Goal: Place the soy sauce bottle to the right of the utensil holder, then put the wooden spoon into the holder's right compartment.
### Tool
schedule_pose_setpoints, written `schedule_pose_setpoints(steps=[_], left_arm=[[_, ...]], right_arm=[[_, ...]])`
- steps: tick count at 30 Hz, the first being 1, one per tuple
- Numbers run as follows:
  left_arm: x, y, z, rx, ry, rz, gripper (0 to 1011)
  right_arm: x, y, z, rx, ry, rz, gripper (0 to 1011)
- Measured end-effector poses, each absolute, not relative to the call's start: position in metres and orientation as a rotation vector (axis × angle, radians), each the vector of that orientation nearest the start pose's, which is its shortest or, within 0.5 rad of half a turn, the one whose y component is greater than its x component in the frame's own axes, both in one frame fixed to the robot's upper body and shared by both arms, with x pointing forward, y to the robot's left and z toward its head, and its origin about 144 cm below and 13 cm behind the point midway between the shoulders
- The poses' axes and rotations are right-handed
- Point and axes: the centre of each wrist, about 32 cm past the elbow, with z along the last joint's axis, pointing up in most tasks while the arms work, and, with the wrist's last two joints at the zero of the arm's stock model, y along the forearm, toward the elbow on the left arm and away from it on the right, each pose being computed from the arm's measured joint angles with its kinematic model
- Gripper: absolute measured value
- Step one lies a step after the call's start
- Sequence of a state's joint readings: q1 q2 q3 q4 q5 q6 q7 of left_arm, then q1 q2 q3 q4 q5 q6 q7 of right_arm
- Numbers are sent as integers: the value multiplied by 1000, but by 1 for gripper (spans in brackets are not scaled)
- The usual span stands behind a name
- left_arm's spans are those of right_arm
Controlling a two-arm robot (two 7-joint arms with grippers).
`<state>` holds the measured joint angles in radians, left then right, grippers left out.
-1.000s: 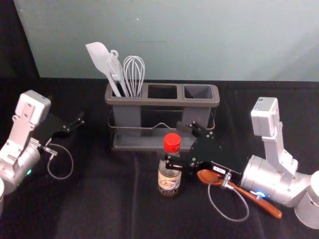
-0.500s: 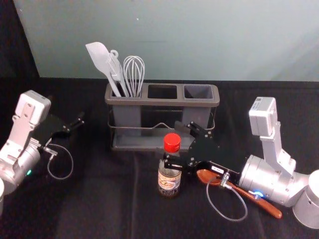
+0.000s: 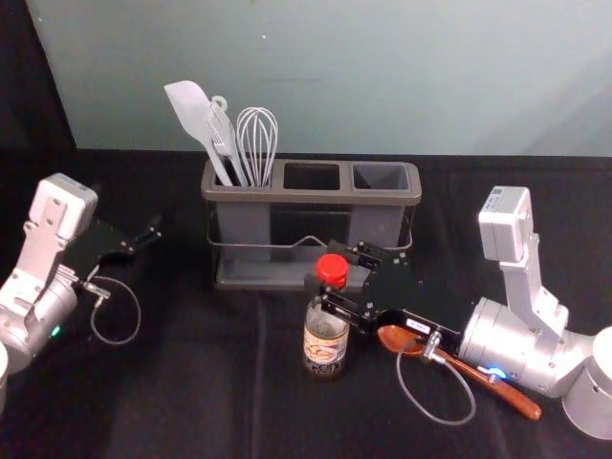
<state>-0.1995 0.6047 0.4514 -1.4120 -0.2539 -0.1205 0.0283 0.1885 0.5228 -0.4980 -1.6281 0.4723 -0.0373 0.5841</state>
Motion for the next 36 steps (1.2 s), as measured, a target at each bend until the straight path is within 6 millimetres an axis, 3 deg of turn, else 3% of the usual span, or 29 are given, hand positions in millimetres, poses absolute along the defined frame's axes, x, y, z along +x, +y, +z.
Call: schedule_pose_setpoints(steps=[5, 8, 18, 24, 30, 36], left_arm=[[489, 310, 1140, 304, -285, 1248, 1005], [489, 310, 1140, 304, -285, 1248, 1005], [489, 310, 1140, 305, -285, 1248, 1005], [489, 310, 1140, 304, -285, 1248, 1005], [489, 310, 1140, 305, -285, 1248, 1005], [489, 310, 1140, 304, -285, 1248, 1005]], right_arm=[[475, -232, 1180, -46, -63, -527, 433], [475, -232, 1180, -46, -63, -527, 386], [471, -236, 1184, -34, -78, -532, 386], [464, -243, 1198, -21, -111, -540, 386], [456, -259, 1215, -9, -142, -571, 386], [445, -289, 1227, 5, -155, -631, 386]])
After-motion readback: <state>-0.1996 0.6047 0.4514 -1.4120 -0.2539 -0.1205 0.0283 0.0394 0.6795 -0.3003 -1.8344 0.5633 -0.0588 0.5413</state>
